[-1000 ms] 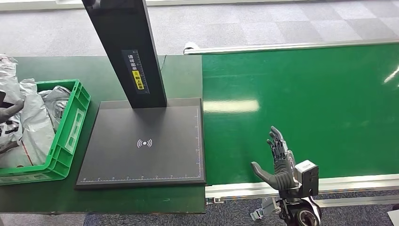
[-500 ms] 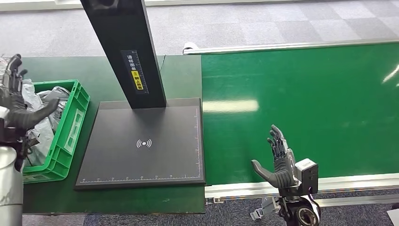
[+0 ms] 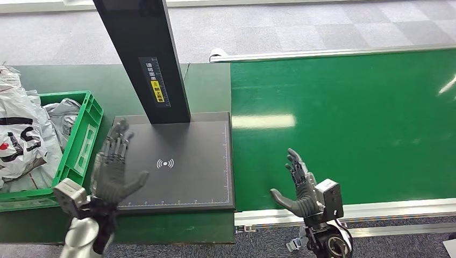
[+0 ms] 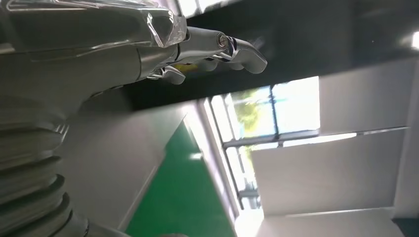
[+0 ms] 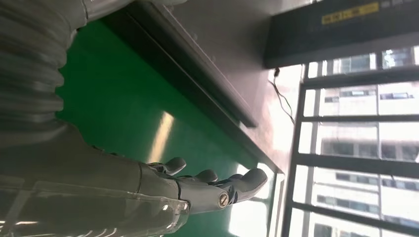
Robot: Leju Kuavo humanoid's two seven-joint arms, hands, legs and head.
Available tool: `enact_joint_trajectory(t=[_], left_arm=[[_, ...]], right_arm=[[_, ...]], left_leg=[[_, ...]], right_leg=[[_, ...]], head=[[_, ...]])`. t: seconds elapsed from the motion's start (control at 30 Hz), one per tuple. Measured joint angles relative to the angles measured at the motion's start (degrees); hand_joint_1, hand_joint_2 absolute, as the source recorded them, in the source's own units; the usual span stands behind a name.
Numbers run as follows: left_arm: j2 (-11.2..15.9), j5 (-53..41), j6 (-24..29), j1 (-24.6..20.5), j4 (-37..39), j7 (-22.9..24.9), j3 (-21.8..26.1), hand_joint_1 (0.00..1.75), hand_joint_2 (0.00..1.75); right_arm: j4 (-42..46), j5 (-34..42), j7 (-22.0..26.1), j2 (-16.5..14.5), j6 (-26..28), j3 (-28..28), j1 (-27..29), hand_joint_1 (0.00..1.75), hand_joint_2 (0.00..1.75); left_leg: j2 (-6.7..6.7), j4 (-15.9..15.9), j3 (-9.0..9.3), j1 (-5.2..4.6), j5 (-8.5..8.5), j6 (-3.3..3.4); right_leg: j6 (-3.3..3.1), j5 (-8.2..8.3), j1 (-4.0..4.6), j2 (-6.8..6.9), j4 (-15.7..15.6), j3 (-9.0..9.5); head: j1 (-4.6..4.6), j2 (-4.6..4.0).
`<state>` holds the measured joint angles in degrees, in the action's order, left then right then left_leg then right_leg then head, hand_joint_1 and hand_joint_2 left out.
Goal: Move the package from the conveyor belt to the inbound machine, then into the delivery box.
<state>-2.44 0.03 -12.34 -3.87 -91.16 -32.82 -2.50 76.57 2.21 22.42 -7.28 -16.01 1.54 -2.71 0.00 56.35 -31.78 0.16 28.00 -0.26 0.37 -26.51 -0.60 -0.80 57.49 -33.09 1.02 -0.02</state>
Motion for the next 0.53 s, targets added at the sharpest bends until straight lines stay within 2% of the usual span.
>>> enact_joint_trajectory(t=[0.1,0.23,0.4,0.53], left_arm=[[-4.19,0.32,3.55,2.56,5.59,-1.28,-4.62,0.0,1.75],[-7.49,2.35,4.63,3.9,11.35,-1.59,-7.98,0.0,1.75],[-9.44,1.24,5.08,3.5,15.95,-2.48,-9.59,0.0,1.75],[-10.0,0.4,6.22,1.78,18.5,-3.34,-9.81,0.0,1.75]], right_arm=[[-4.34,-0.31,-0.02,-1.28,1.16,-3.87,-0.22,0.0,1.75],[-8.92,0.63,0.94,-2.69,1.81,-7.34,-1.06,0.0,1.75],[-10.96,-0.01,2.81,-3.16,3.25,-9.39,-1.47,0.0,1.75],[-11.48,-0.25,3.79,-3.16,3.67,-9.42,-1.77,0.0,1.75]], left_leg=[[0.0,0.0,-0.02,0.0,0.01,0.01],[-0.02,0.0,-0.04,0.0,0.01,0.01],[-0.02,0.0,-0.01,0.01,-0.01,0.0],[-0.02,0.0,0.0,0.01,-0.01,0.0]], right_leg=[[0.0,0.0,0.0,0.0,0.0,-0.02],[0.0,0.0,0.0,0.02,0.0,-0.02],[0.0,0.0,0.01,0.02,0.0,0.0],[0.0,0.01,0.01,0.03,0.0,0.02]], head=[[0.01,0.0],[0.02,0.0],[0.02,0.0],[0.01,0.0]])
